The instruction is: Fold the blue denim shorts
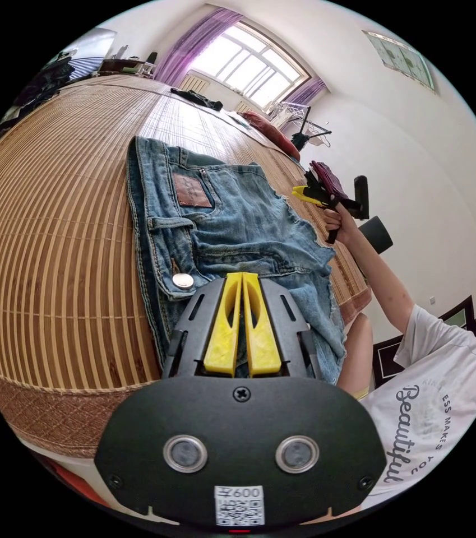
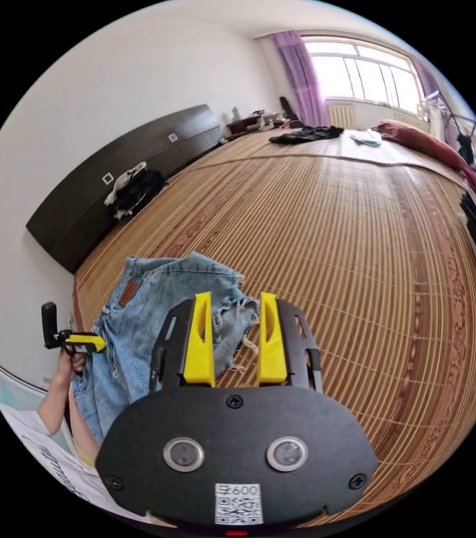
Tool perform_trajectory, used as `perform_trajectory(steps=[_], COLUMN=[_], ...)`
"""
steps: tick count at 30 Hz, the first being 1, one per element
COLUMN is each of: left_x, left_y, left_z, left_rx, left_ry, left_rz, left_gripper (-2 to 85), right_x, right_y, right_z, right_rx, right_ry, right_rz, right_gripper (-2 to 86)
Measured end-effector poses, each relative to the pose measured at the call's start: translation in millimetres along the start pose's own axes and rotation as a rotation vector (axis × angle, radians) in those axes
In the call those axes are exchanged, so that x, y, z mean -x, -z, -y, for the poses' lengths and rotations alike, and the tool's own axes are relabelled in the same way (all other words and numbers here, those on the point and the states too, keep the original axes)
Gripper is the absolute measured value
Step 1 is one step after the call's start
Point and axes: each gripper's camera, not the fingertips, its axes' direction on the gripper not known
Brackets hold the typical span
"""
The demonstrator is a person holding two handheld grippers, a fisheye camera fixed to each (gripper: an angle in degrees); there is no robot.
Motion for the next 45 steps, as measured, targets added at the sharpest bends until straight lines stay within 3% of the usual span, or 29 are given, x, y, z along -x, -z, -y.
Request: perform_trajectory(steps=[4, 9, 16, 20, 23, 25, 27, 33, 37, 40, 45], left_x=[1, 0, -2, -1, -1, -4, -9, -20, -29, -36, -57], left_y=[4, 8, 14, 17, 20, 22, 23, 27, 30, 34, 88], left_z=[3, 6, 10, 12, 14, 15, 15, 18, 19, 21, 23], left_rx=[0.000, -0.002, -0.006, -0.009, -0.009, -0.012, -0.012, -0.013, -0.016, -0.020, -0.166], left_ry=[0.005, 0.007, 0.015, 0.023, 0.033, 0.034, 0.031, 0.029, 0.030, 0.038, 0.050], left_rz=[-0.009, -0.016, -0.037, -0.061, -0.083, -0.086, -0.080, -0.080, -0.085, -0.088, -0.050], left_gripper=[0.2, 0.1, 0.1, 0.1, 0.1, 0.2, 0.2, 0.3, 0.8, 1.8, 8.2], right_x=[-4, -31, -36, -26, -2, 16, 30, 69, 73, 31, 15], right_y=[-23, -19, -42, -67, -85, -80, -49, 33, 8, -42, -44], right_z=[15, 14, 32, 44, 47, 42, 29, 11, 22, 29, -49], right_rx=[0.105, 0.000, 0.005, 0.022, 0.091, 0.052, -0.110, -0.413, -0.341, -0.087, -0.063], right_ry=[-0.063, -0.225, -0.292, -0.284, -0.168, -0.085, -0.044, 0.083, 0.067, -0.146, 0.043], right_rz=[0.037, 0.134, 0.160, 0.064, -0.034, -0.079, -0.103, -0.037, -0.186, -0.387, -0.147], right_gripper=[9.5, 11.5, 12.9, 10.0, 2.7, 0.2, -0.6, -0.8, -0.7, -0.4, 2.5])
